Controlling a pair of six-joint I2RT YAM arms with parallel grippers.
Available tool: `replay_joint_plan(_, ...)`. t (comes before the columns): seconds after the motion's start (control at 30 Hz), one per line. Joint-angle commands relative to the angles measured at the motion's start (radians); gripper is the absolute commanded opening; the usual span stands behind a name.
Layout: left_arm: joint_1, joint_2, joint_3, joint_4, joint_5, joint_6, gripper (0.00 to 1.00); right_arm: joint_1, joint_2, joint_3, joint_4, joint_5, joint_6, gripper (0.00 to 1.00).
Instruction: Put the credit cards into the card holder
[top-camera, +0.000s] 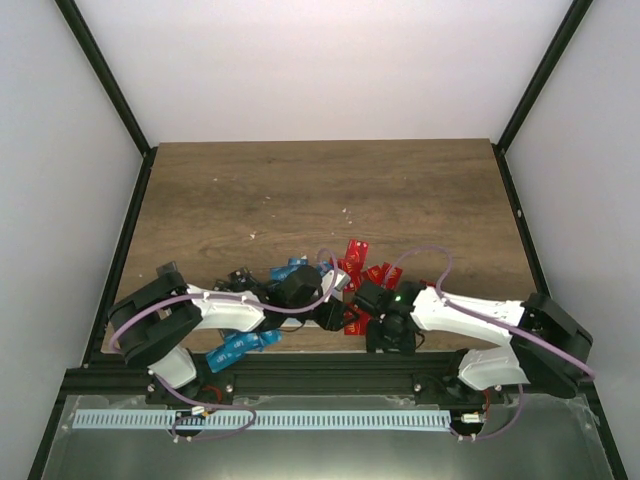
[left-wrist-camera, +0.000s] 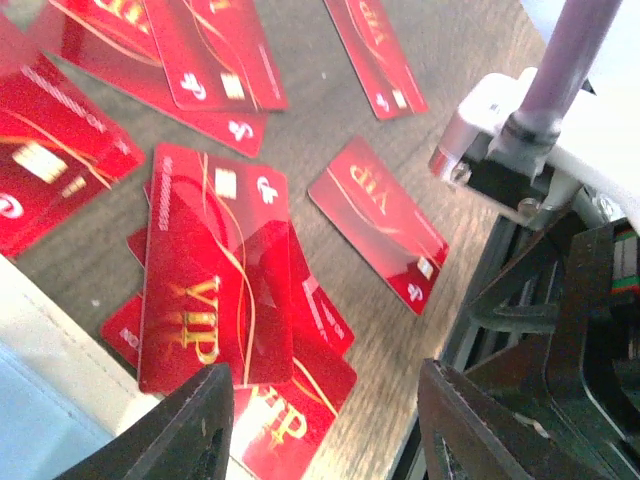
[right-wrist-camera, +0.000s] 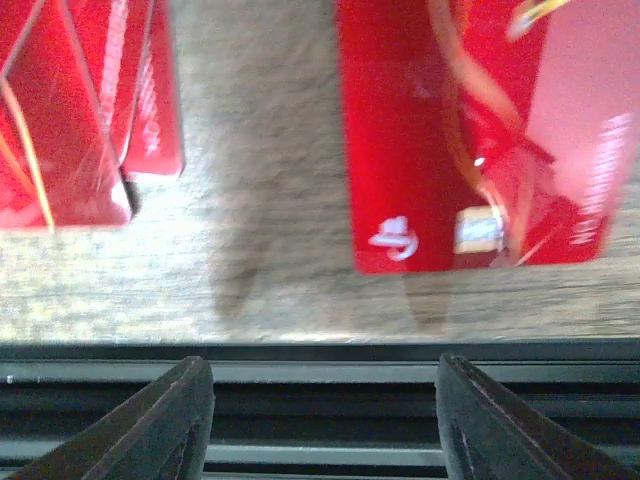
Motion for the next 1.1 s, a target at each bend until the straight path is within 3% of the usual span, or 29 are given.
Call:
replay_joint_plan(0.0,0.001,-0.027,0.038,0.017,-0.093,-0.022,0.52,-0.058,0.0,0.071,-0.108,0.177,0.09,0.64)
replay_joint_plan(0.2,0.0,-0.071,-0.004,0.033,-0.114,-0.056,0.52,-0.2,0.03,0.08,-0.041,0.322,0.119,0.62)
replay_joint_plan(0.5,0.0,-0.118,-0.064,0.055,-0.123,-0.075,0.52,-0.325,0.158,0.103,0.061,0.448,0.099,0.48)
replay_joint_plan(0.63,0.001,-0.125,-0.073,0.053,-0.121,-0.073,0.52,-0.334,0.182,0.055,0.145,0.408,0.064,0.48)
replay_joint_plan(1.07,0.0,-0.107,-0.069,0.066,-0.097,-0.06,0.52,-0.253,0.139,-0.113,0.133,0.104,0.073,0.45)
